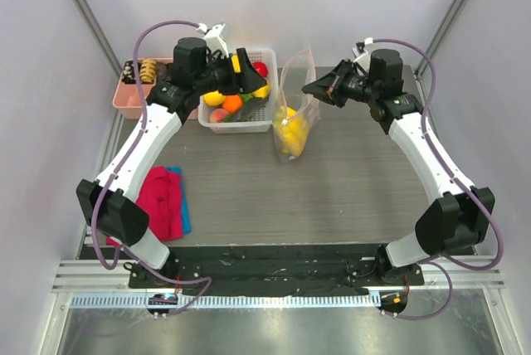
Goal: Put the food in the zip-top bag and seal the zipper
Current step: Pick up the fake fish from the bin.
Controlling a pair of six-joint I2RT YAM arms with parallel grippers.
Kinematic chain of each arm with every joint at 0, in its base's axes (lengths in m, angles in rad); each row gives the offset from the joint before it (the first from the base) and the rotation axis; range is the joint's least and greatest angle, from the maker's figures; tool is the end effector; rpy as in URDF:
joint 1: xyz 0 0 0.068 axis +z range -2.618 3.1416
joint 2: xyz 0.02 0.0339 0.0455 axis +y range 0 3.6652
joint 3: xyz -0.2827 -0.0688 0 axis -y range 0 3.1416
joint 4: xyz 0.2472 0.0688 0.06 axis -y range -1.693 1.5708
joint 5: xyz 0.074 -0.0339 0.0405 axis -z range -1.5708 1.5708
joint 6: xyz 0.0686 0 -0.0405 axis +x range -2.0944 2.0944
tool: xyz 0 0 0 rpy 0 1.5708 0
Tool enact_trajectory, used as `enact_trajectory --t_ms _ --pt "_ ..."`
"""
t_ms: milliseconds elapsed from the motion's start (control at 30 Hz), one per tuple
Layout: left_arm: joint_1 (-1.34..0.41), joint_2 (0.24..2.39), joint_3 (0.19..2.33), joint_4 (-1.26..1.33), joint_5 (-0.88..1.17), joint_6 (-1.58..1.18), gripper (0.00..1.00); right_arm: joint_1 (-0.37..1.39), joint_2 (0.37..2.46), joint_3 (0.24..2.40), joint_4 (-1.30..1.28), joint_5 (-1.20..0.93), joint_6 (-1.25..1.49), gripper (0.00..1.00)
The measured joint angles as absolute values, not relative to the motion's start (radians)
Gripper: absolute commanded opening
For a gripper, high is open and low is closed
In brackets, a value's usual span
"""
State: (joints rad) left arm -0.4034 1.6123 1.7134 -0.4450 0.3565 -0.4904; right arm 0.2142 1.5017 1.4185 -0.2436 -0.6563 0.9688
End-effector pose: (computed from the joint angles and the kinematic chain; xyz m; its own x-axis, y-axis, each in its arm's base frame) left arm 0.3602 -0.1797 0.4340 -0.5891 -0.2284 -0.7751 0.4450 0.7089 -0.5472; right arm 0.3559 0.1203 0.3936 -0.7819 0.4982 -0.3749 -0.1566 0.4251 0.8915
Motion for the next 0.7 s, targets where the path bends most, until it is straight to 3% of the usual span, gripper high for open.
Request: enact_trajectory --t_ms 133,267,533,700 --pt "-0.403 1.588 1.645 -0.412 0.408 -0.515 0.7 0.216 1.449 1.417 -0.286 -0.64 0.93 0.01" --pt "-0.403 1.614 1.658 -0.472 0.372 -0.49 0.71 0.217 1.438 1.417 -0.315 -0.603 0.892 0.01" --pt "-0.371 1.89 1.96 -0.645 0.365 -0.243 0.66 0.215 1.438 1.374 -0.391 -0.517 0.823 0.01" --pt "-0.369 2.157 2.269 -0.791 0.316 -0.057 0.64 0.213 1.438 1.367 -0.418 -0.478 0.785 0.01"
